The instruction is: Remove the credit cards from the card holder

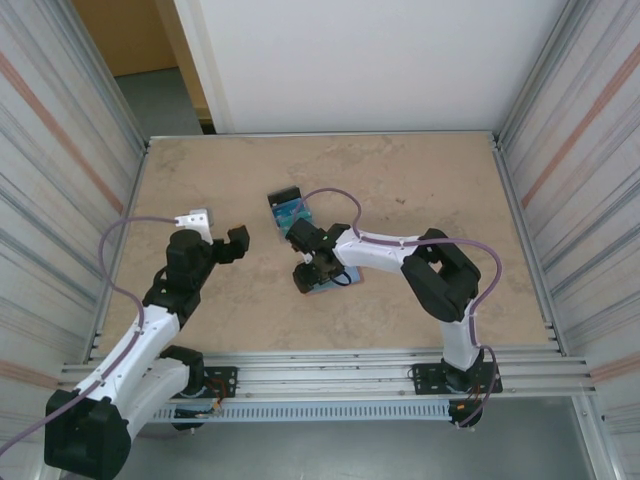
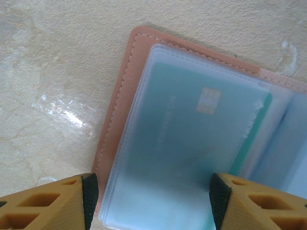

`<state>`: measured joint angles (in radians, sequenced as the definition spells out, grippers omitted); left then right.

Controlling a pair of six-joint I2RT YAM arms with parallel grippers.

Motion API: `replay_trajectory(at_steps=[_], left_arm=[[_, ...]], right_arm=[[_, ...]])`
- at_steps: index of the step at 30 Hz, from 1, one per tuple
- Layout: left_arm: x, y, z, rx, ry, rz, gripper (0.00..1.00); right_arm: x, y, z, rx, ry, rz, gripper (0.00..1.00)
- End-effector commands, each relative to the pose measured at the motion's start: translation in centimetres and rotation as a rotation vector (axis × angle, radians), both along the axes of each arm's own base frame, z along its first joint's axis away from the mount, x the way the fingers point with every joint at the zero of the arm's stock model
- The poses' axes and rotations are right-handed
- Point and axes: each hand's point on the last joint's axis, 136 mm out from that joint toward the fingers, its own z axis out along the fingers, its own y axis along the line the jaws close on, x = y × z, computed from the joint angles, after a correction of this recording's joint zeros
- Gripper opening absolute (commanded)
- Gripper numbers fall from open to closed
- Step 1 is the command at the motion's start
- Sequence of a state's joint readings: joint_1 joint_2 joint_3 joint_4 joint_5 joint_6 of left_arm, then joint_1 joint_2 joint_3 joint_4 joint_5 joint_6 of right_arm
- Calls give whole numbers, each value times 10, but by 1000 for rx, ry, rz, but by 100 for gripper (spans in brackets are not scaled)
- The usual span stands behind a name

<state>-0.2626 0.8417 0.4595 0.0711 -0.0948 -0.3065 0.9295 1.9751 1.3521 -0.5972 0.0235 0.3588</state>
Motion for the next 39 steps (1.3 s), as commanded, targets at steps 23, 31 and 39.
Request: replay_trajectory(at_steps=[23,31,39], left_arm=[[0,-7,20,-17,-21,-41,99],[-2,-8,30,-24,-44,-52,99],[-5,-8,36,-25,-56,-55,99]], right_arm=[[4,2,18,126,30,-49,49],[10,-8,25,103,-10,-70,50],[18,-23,30,29,-63,-102,48]])
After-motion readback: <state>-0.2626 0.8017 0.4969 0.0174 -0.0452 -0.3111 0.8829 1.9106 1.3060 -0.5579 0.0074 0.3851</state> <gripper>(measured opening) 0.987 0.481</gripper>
